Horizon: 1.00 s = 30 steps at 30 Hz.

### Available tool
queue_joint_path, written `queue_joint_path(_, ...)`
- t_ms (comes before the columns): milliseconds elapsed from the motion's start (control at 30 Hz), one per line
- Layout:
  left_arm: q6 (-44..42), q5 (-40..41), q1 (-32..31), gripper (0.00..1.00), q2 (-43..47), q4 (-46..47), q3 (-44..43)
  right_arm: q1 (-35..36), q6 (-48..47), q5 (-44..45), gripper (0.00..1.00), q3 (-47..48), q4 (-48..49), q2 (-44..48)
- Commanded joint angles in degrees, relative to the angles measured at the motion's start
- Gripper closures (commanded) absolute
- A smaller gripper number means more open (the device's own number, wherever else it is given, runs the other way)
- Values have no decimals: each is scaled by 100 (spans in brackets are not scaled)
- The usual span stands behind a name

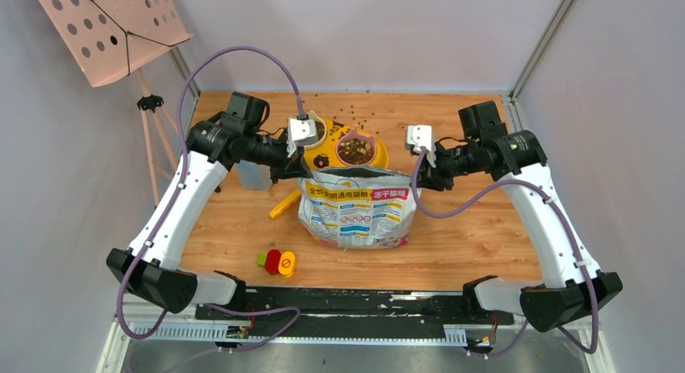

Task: Serve the pet food

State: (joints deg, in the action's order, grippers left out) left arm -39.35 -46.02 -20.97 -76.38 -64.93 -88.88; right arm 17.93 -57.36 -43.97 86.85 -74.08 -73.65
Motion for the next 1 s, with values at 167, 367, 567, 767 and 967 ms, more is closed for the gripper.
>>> queue_joint_path(167, 510, -295, 234, 100, 672, 1025, -52, 739, 303, 243, 52, -297, 1056, 226)
queue_joint_path(367, 578, -285, 225, 100, 777, 1071, 5, 966, 538, 278, 36, 27, 1379, -302)
queue_joint_path(567, 695, -252, 225, 100, 834, 1212, 94, 1308, 662, 368, 28, 293, 1622, -733)
queue_joint_path(767, 888, -96, 225, 100, 863, 1414, 99, 1817, 883, 177, 27, 423, 1710, -879)
queue_joint_path(967, 1336, 451, 234, 100, 1066, 1951, 334, 2134, 1361, 682, 50, -94, 2232, -667)
